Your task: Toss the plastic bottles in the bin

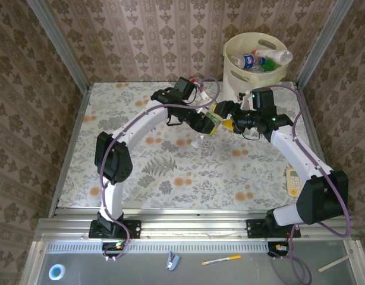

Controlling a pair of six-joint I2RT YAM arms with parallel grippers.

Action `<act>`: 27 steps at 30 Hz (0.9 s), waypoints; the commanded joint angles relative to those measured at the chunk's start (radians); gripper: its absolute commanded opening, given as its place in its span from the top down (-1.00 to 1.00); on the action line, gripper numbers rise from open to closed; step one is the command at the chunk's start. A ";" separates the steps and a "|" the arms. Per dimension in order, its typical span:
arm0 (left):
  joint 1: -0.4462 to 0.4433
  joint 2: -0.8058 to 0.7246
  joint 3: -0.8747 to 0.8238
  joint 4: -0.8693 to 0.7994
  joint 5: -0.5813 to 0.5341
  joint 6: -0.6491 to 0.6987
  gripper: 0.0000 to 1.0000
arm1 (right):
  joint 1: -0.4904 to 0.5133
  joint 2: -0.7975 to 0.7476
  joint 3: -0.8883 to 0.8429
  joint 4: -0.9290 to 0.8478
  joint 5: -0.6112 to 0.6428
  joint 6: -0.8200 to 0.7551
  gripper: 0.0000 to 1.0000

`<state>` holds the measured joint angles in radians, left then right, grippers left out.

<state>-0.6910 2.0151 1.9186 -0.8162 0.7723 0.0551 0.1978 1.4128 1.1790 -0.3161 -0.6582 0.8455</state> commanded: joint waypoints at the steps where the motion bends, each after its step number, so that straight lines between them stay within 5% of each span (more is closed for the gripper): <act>1: -0.028 0.014 0.028 0.011 0.104 0.016 0.19 | 0.028 -0.006 -0.018 0.055 -0.014 0.016 -0.69; 8: -0.034 0.024 0.030 0.010 0.157 0.006 0.19 | 0.029 -0.006 -0.034 0.080 -0.010 0.031 -0.57; 24: -0.035 0.017 0.027 0.028 0.183 -0.001 0.08 | 0.028 -0.046 -0.046 0.045 -0.003 0.029 0.16; 27: -0.034 0.015 0.026 0.028 0.182 0.000 0.08 | 0.028 -0.049 -0.048 0.047 -0.004 0.030 0.12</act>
<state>-0.6933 2.0346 1.9186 -0.8207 0.8547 0.0307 0.2077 1.3823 1.1442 -0.2771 -0.6567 0.8719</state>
